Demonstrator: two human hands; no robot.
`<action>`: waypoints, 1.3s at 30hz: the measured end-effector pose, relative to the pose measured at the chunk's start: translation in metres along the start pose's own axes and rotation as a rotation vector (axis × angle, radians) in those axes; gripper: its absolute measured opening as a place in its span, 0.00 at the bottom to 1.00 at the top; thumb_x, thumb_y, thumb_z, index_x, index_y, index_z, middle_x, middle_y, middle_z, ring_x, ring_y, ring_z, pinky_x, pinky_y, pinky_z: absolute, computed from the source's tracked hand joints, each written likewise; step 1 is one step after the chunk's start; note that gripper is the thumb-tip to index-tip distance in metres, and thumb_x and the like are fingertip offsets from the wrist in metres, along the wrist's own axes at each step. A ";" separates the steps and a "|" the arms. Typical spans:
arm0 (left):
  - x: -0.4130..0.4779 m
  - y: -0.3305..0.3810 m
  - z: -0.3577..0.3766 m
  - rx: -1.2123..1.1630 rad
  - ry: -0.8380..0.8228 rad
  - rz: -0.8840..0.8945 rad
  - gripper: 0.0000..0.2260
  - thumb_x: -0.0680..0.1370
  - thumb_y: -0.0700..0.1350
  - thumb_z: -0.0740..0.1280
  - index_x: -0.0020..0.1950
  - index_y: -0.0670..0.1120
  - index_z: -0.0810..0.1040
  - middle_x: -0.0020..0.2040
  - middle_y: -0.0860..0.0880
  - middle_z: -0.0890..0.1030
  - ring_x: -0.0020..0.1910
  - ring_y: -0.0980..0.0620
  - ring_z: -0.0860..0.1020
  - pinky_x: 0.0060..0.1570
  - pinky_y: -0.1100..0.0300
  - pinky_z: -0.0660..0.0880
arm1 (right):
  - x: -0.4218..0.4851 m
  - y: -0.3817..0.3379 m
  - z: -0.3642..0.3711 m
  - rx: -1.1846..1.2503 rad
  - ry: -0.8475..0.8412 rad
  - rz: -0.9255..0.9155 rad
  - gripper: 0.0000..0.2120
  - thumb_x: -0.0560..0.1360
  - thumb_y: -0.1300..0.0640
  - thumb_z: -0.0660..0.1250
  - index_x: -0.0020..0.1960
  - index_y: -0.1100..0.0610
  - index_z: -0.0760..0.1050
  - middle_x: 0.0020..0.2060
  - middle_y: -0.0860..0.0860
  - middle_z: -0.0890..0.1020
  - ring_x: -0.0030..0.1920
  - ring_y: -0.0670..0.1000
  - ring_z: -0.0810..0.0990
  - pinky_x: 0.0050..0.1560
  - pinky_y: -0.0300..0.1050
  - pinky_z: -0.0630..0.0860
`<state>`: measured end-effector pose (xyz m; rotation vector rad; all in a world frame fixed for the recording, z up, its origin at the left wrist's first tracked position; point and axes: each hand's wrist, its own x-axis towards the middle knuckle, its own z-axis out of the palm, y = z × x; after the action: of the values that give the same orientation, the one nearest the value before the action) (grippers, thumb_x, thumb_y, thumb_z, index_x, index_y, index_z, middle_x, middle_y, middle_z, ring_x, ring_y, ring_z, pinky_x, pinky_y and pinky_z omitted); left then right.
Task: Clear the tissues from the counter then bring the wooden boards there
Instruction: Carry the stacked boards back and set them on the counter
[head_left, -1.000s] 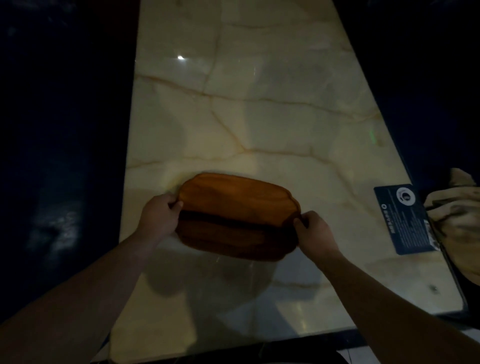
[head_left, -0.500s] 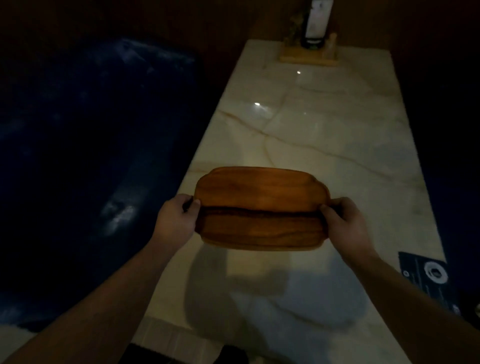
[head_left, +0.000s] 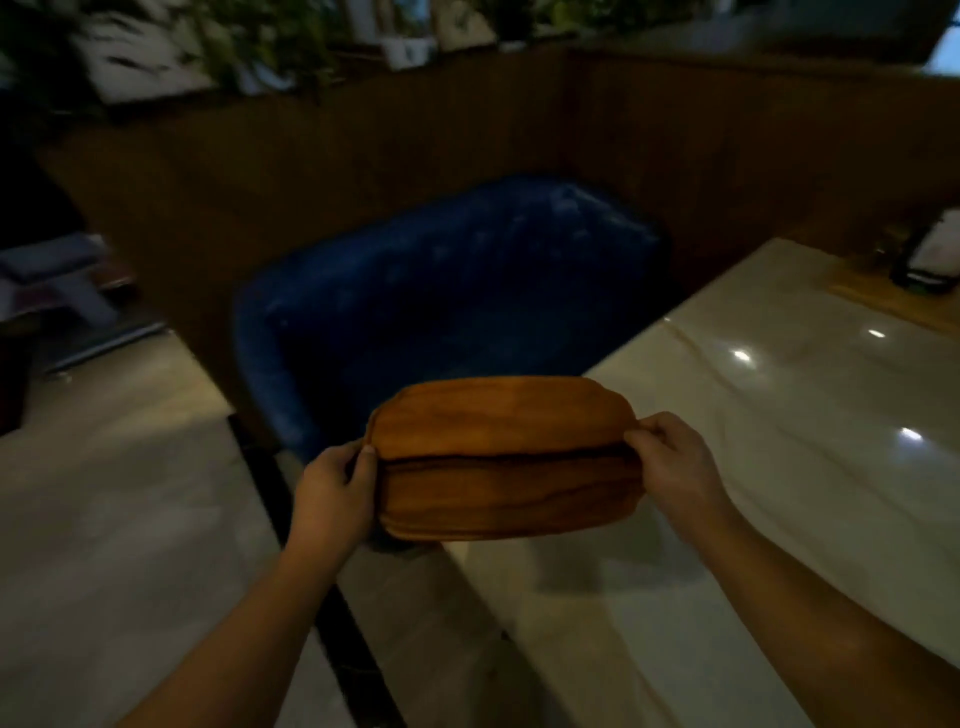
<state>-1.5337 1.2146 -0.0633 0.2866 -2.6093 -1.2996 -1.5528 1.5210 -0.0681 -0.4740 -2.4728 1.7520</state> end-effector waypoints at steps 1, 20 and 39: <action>-0.008 -0.007 -0.021 0.000 0.044 -0.023 0.10 0.81 0.45 0.59 0.47 0.50 0.80 0.37 0.49 0.81 0.37 0.53 0.79 0.36 0.56 0.74 | -0.005 -0.012 0.016 -0.020 -0.044 -0.034 0.07 0.77 0.58 0.63 0.45 0.62 0.75 0.39 0.55 0.79 0.39 0.54 0.78 0.36 0.46 0.71; -0.293 -0.199 -0.498 0.151 0.861 -0.442 0.15 0.79 0.44 0.59 0.40 0.41 0.82 0.35 0.41 0.82 0.36 0.46 0.80 0.35 0.53 0.73 | -0.361 -0.202 0.436 -0.021 -0.848 -0.511 0.11 0.78 0.52 0.62 0.45 0.58 0.77 0.40 0.57 0.80 0.43 0.56 0.79 0.42 0.50 0.73; -0.518 -0.316 -0.721 0.234 1.419 -0.891 0.15 0.79 0.46 0.60 0.35 0.50 0.80 0.34 0.42 0.83 0.34 0.42 0.80 0.39 0.44 0.79 | -0.708 -0.276 0.731 -0.004 -1.516 -0.751 0.12 0.79 0.52 0.61 0.43 0.60 0.76 0.34 0.55 0.77 0.37 0.55 0.77 0.35 0.47 0.71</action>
<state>-0.8145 0.6169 0.0548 1.7406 -1.3103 -0.4510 -1.1099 0.5680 0.0184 2.2068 -2.4620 1.8867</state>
